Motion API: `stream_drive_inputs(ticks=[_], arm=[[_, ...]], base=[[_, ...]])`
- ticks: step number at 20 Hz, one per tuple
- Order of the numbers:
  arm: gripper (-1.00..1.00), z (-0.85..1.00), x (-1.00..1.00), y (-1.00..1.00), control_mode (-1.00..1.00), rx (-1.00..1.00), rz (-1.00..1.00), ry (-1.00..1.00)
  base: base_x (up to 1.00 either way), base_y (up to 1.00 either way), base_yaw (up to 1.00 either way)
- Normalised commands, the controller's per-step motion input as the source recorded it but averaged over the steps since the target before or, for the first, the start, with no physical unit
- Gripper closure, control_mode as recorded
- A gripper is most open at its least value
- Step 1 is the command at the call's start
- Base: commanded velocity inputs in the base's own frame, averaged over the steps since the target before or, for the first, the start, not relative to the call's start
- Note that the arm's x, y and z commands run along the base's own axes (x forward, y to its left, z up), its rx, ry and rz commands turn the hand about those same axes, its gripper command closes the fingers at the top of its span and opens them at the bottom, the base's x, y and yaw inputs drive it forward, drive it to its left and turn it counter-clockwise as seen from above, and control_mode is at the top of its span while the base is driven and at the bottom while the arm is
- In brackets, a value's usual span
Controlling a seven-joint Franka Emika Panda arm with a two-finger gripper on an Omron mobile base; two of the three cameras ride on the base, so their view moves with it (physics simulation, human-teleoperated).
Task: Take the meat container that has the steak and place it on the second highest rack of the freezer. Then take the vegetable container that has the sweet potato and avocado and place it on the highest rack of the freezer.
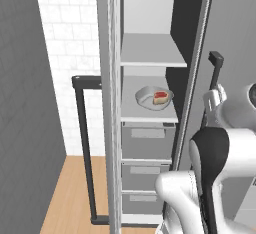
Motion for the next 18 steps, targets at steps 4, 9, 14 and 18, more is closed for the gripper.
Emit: stream_drive_inputs(ticks=[4, 9, 14, 18], arm=[[-1.0, -0.18, -0.69, -0.09, -1.0, -0.01, 0.0, 0.01], [-1.0, -0.03, -0.15, -0.01, -1.0, 0.0, 0.0, 0.0], [-1.0, 0.0, -0.29, 0.0, 1.0, 0.0, 0.0, -0.02], [-1.0, 0.0, 0.0, 0.0, 1.0, 0.0, 0.0, 0.0]], base=[[0.0, 0.0, 0.0], [0.0, 0.0, 0.0], [-0.2, -0.02, 0.0], [-1.0, -0.31, -0.1]])
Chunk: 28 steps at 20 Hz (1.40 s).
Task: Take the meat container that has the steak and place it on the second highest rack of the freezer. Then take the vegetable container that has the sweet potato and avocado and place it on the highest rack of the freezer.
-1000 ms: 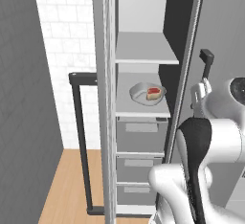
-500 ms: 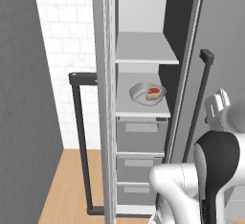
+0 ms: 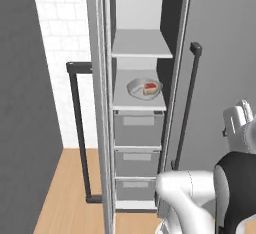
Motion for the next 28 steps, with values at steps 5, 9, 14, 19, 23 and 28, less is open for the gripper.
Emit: stream_drive_inputs(ticks=[5, 9, 14, 19, 23, 28], arm=[[-1.0, 0.0, 0.0, 0.0, 1.0, 0.0, 0.0, 0.0], [-1.0, 0.0, 0.0, 0.0, 1.0, 0.0, 0.0, 0.0], [-1.0, 0.0, 0.0, 0.0, 1.0, 0.0, 0.0, 0.0], [-1.0, 0.0, 0.0, 0.0, 1.0, 0.0, 0.0, 0.0], [-1.0, 0.0, 0.0, 0.0, 1.0, 0.0, 0.0, 0.0], [-1.0, 0.0, 0.0, 0.0, 1.0, 0.0, 0.0, 0.0]], base=[[-0.2, -0.12, -0.7], [0.0, 0.0, -0.9], [0.0, 0.0, -0.91], [0.0, 0.0, -0.89], [0.03, -0.1, -0.84], [0.68, -0.1, -0.6]])
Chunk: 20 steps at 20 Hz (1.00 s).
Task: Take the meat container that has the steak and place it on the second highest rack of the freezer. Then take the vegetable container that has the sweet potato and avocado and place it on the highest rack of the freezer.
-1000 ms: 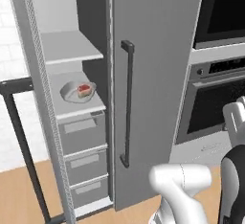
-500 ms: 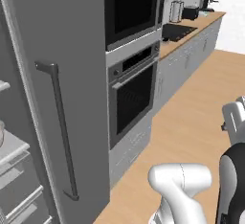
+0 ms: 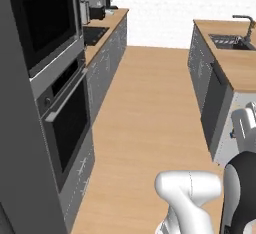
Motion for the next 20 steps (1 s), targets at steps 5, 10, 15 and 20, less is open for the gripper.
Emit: stream_drive_inputs(ticks=[5, 10, 15, 20], arm=[[-1.0, 0.0, 0.0, 0.0, 1.0, 0.0, 0.0, 0.0], [-1.0, 0.0, 0.0, 0.0, 1.0, 0.0, 0.0, 0.0], [-1.0, 0.0, 0.0, 0.0, 1.0, 0.0, 0.0, 0.0], [-1.0, 0.0, 0.0, 0.0, 1.0, 0.0, 0.0, 0.0]], base=[[1.0, 0.0, -0.19], [1.0, 0.0, -0.09], [1.0, -0.03, 0.0], [1.0, 0.0, 0.0]])
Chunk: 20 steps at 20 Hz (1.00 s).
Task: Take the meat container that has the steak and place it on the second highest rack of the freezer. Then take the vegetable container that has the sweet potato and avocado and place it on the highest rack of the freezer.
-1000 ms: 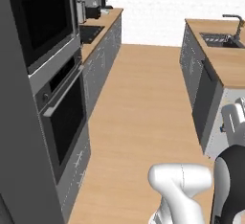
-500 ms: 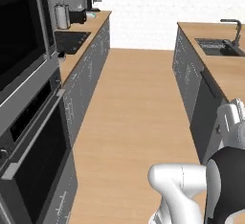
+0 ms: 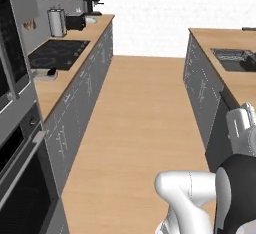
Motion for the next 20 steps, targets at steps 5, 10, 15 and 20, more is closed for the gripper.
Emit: stream_drive_inputs(ticks=[5, 10, 15, 20], arm=[[-1.0, 0.0, 0.0, 0.0, 1.0, 0.0, 0.0, 0.0], [-1.0, 0.0, 0.0, 0.0, 1.0, 0.0, 0.0, 0.0], [-1.0, 0.0, 0.0, 0.0, 1.0, 0.0, 0.0, 0.0], [-1.0, 0.0, 0.0, 0.0, 1.0, 0.0, 0.0, 0.0]], base=[[1.0, 0.0, 0.02], [1.0, 0.06, 0.12], [1.0, 0.05, 0.15], [1.0, 0.24, 0.21]])
